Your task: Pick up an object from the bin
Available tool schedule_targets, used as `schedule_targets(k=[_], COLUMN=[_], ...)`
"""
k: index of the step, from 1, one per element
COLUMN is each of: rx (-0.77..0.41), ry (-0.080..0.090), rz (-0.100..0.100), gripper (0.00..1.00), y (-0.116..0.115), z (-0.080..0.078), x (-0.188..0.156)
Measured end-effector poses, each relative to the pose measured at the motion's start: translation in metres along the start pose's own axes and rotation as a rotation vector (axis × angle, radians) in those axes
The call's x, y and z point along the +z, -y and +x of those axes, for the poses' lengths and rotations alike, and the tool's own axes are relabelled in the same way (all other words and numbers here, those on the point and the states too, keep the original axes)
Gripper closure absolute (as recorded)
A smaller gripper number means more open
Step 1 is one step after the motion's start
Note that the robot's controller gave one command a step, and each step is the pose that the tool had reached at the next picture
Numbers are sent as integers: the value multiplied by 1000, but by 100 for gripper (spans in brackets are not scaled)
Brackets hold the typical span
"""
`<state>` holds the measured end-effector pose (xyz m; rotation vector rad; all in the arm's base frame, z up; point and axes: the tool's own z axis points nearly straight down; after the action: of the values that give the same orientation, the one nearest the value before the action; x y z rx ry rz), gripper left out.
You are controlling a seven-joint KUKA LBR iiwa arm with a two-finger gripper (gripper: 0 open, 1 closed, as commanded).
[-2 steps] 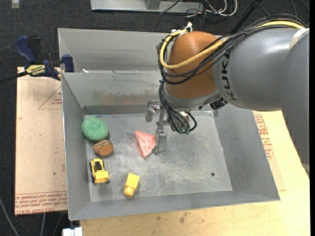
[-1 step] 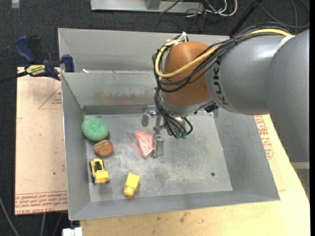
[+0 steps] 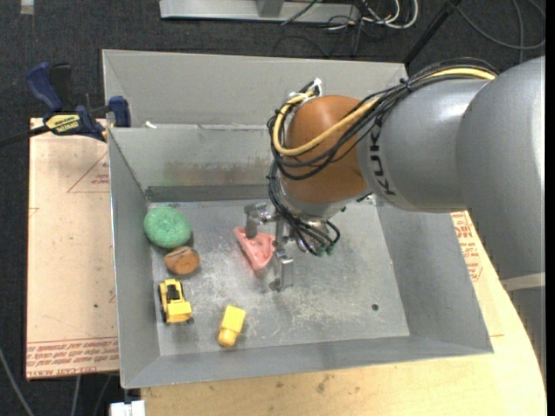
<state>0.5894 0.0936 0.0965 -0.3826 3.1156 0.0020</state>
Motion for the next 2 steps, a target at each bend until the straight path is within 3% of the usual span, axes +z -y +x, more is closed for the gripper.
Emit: schedule_targets(k=[1,2], rx=[-210,-210], ry=[3,3], rz=[-1,-1], gripper=[100,100], y=[-5,-5], z=[-33,-33], x=[26,26])
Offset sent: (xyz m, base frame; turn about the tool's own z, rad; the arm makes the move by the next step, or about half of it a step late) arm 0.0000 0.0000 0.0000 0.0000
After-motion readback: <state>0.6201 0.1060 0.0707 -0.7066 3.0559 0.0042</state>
